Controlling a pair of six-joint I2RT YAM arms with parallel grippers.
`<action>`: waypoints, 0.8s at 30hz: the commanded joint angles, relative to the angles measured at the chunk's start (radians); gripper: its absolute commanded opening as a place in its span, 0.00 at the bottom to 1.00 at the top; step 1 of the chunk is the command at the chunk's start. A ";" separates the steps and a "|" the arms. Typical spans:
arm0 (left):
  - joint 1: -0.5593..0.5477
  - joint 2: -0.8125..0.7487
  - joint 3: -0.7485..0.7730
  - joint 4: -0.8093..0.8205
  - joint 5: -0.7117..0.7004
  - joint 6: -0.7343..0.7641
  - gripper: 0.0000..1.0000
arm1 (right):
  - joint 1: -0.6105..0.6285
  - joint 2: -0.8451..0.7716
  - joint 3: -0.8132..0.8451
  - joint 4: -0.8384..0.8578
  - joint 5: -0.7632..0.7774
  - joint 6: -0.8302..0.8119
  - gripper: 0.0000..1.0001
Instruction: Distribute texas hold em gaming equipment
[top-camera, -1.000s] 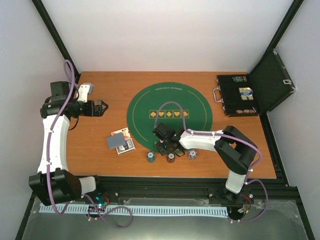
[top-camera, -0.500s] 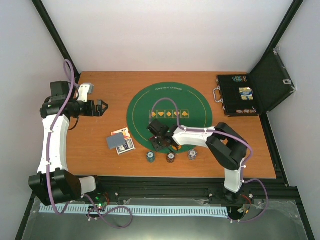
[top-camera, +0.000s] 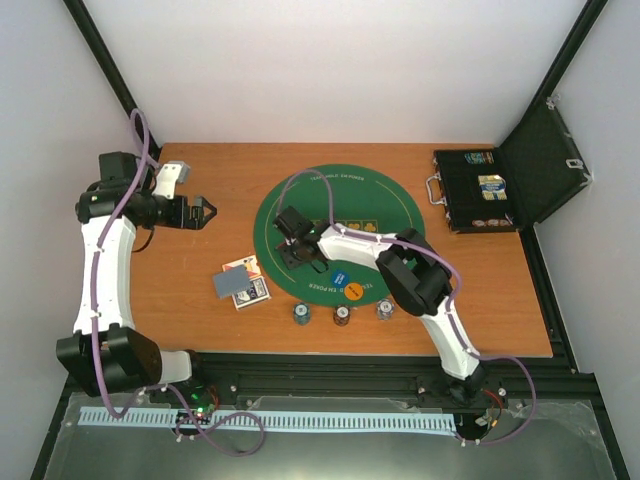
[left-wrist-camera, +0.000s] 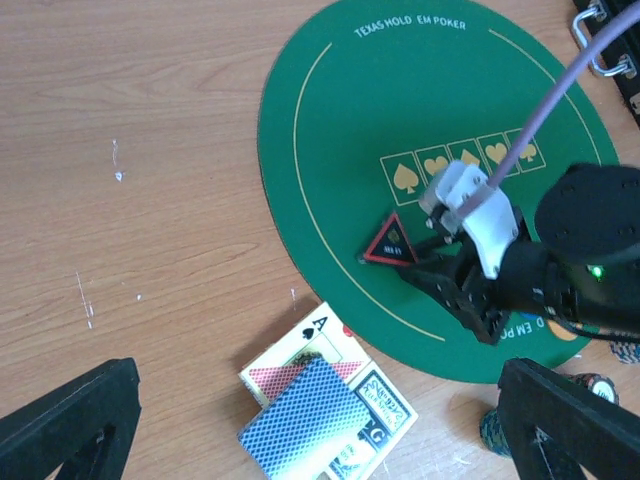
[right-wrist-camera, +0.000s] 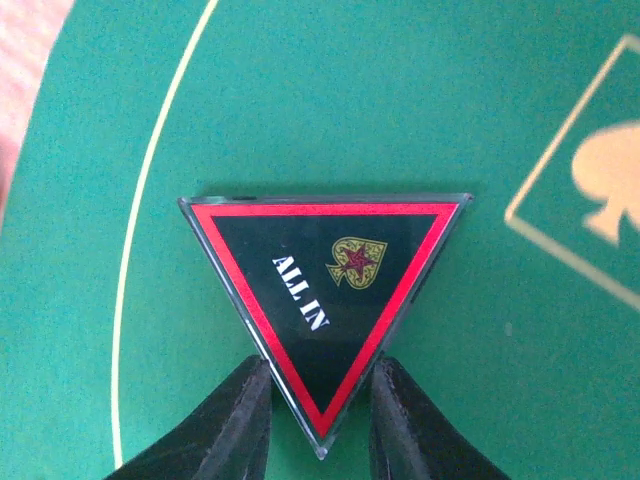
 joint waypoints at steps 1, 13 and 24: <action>0.006 0.052 0.088 -0.142 -0.023 0.104 1.00 | -0.028 0.112 0.126 -0.069 -0.013 -0.020 0.28; 0.007 0.044 -0.035 -0.105 -0.004 0.100 1.00 | -0.050 0.240 0.425 -0.198 -0.022 -0.023 0.37; 0.007 0.041 -0.019 -0.037 -0.014 0.019 1.00 | -0.053 -0.284 -0.194 -0.057 0.027 0.041 0.78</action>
